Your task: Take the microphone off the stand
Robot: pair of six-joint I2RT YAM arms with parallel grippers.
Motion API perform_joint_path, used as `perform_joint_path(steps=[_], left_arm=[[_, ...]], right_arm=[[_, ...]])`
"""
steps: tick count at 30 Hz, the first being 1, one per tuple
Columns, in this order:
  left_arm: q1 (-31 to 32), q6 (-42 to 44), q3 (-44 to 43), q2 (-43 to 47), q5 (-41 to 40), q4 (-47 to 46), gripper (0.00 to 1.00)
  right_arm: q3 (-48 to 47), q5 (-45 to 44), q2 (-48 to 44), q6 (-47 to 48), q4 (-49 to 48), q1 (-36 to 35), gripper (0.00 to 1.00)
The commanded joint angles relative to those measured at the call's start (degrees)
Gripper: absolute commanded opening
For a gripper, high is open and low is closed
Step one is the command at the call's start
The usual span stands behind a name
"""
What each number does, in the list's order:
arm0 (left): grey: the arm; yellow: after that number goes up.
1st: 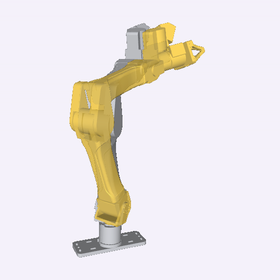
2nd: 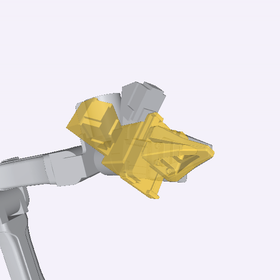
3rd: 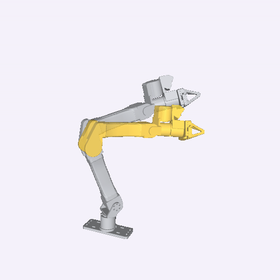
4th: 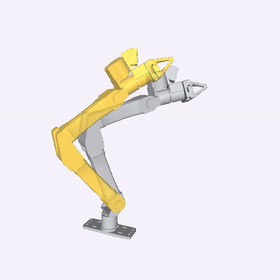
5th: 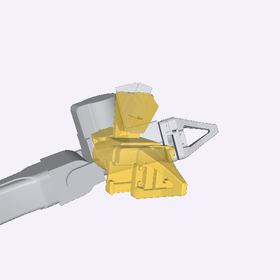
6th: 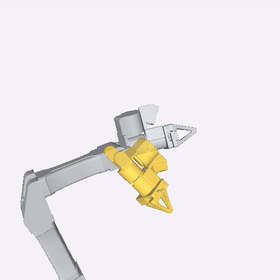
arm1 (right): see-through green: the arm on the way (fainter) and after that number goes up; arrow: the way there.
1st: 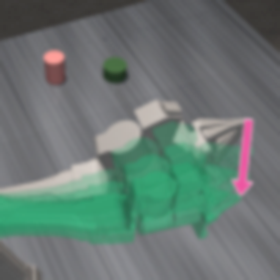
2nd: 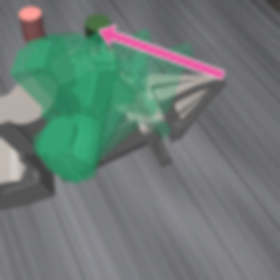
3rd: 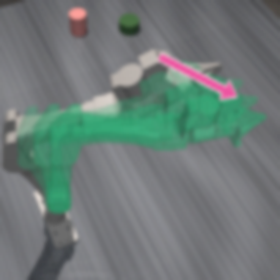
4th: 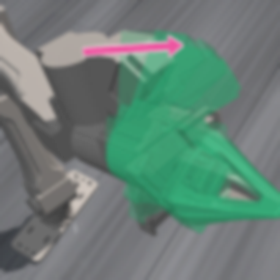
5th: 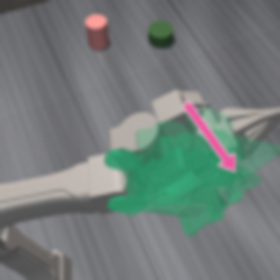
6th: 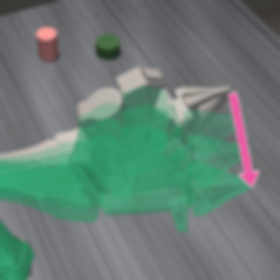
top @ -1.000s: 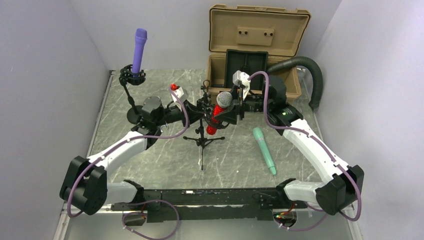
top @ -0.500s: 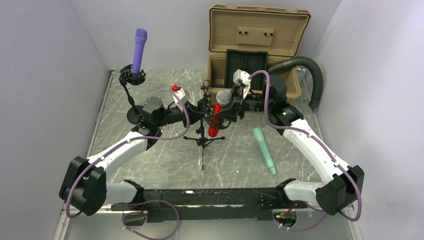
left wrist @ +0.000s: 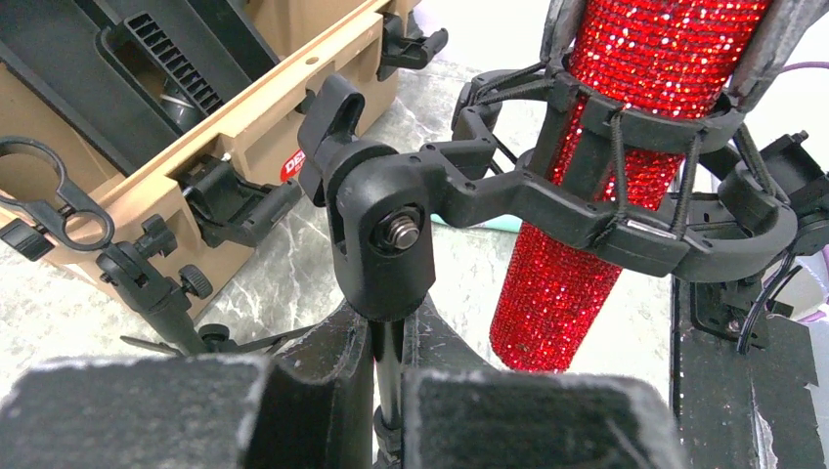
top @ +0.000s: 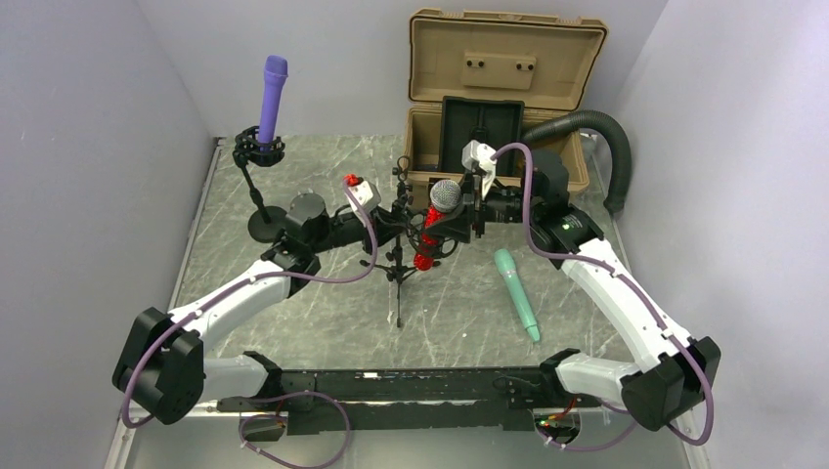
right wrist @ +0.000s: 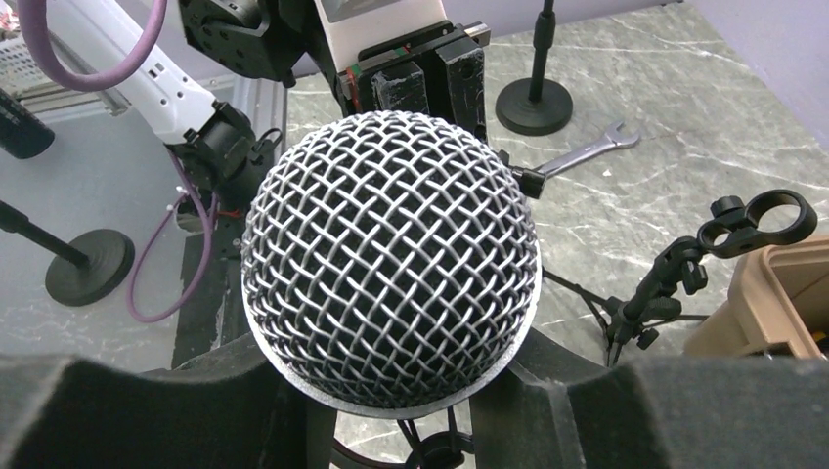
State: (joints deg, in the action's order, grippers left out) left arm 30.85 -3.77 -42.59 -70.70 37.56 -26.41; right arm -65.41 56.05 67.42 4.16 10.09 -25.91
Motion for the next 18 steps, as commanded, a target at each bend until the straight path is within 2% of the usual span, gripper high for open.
perform_joint_path(steps=[1, 13, 18], left_arm=[[0.29, 4.19, 0.06, -0.64, -1.06, 0.09, 0.00], [0.29, 3.01, 0.91, -2.31, -2.21, -0.91, 0.00], [0.31, 5.34, 1.60, -1.67, -3.41, -0.59, 0.00]], right_arm=[[-3.02, 1.02, -4.46, 0.88, -4.41, 1.34, 0.00], [-5.92, 1.38, -6.80, 2.56, -0.73, 2.49, 0.00], [-11.80, -3.72, -6.65, 3.05, 4.32, 2.87, 0.00]])
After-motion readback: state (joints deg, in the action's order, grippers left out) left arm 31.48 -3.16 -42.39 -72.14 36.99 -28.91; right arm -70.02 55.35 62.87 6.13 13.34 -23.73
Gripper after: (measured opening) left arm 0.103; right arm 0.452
